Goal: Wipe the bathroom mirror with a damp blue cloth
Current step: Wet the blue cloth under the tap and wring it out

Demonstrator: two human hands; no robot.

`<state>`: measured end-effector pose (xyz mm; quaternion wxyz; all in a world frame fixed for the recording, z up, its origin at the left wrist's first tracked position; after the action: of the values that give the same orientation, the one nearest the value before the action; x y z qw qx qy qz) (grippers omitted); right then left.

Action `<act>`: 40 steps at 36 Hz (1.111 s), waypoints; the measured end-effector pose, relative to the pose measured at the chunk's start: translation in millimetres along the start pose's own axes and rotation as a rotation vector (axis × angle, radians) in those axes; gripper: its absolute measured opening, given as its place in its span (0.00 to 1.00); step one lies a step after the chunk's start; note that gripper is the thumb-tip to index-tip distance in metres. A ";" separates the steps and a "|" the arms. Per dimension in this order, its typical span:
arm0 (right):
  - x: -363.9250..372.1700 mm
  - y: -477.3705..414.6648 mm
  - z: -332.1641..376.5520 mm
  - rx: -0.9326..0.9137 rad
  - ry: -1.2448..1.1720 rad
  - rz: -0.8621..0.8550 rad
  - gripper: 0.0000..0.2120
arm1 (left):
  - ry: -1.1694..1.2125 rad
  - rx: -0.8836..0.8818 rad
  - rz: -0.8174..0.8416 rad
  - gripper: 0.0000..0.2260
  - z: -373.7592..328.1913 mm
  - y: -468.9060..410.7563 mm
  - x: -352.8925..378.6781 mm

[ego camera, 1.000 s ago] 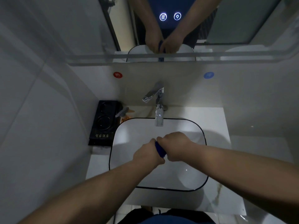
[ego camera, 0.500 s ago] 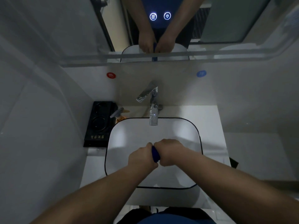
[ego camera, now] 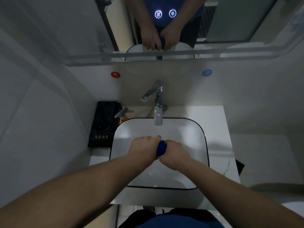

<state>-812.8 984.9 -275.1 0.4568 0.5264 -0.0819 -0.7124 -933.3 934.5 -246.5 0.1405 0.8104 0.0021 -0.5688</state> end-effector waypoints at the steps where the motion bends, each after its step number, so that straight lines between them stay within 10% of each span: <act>1: -0.8 2.1 -1.4 0.020 -0.039 -0.006 0.05 | -0.008 0.037 -0.033 0.13 -2.0 0.3 -2.5; 9: -11.2 3.1 -9.3 -0.049 0.112 0.080 0.10 | 0.175 -0.071 0.076 0.13 -7.0 5.6 2.8; 15: -37.3 20.0 -9.3 -0.180 0.140 -0.260 0.48 | 0.795 -0.419 0.391 0.17 4.7 17.4 5.8; 21: -62.4 51.6 -7.0 -0.382 0.021 -0.551 0.40 | 1.288 -0.666 0.707 0.22 11.8 35.8 -12.3; 30: -89.7 81.3 19.1 -0.741 -0.047 -0.748 0.42 | 2.094 -0.460 1.193 0.10 -16.6 55.5 -20.4; 40: -94.0 70.6 28.2 -0.830 0.382 -0.745 0.44 | 2.370 -0.321 1.473 0.12 -34.6 62.9 -24.7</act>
<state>-793.5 1003.7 -157.2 0.3502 0.4160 0.4778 -0.6899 -899.9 885.9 -198.6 0.4071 0.5928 -0.2377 0.6530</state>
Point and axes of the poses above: each hand's wrist, its own y-axis away from the middle knuckle, its own x-axis out of the palm, z = x × y, the point moved 5 cm from there along -y, towards the middle knuckle, and after that the axes turned 15 degrees about y, right-handed, at the moved point
